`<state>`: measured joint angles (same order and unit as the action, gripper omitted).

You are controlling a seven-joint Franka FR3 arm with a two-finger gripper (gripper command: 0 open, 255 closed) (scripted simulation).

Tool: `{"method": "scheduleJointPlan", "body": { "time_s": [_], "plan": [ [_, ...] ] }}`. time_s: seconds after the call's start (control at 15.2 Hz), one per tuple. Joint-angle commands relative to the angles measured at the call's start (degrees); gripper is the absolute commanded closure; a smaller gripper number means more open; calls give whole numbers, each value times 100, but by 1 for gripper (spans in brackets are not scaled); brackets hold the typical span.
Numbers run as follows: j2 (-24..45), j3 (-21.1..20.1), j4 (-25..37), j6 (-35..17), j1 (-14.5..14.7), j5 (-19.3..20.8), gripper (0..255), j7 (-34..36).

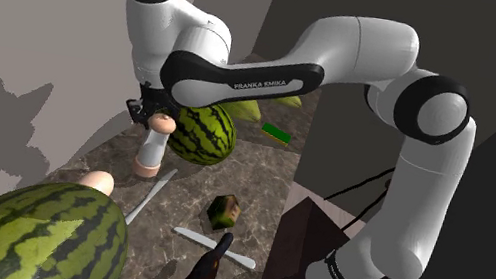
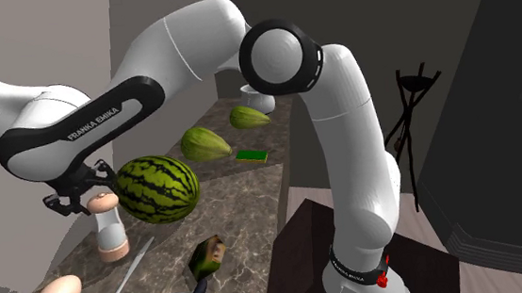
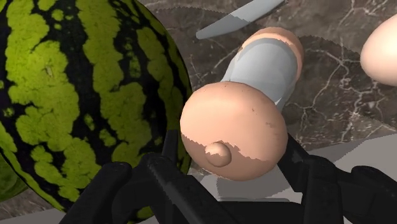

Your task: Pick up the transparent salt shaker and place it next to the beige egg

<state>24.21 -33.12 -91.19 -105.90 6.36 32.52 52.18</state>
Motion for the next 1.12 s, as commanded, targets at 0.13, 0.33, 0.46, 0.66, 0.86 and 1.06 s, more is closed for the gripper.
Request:
{"method": "scheduleJointPlan", "body": {
  "time_s": [0.13,0.33,0.46,0.66,0.86,1.06],
  "plan": [
    [68,28,-112,-161,-4,60,255,70],
    [69,28,-111,-160,-3,60,255,70],
    [69,28,-111,-160,-3,60,255,70],
    [69,28,-111,-161,-3,60,0,70],
    [69,28,-112,-161,-3,60,0,70],
    [-13,-30,137,157,66,-28,0,6]
  ]
}}
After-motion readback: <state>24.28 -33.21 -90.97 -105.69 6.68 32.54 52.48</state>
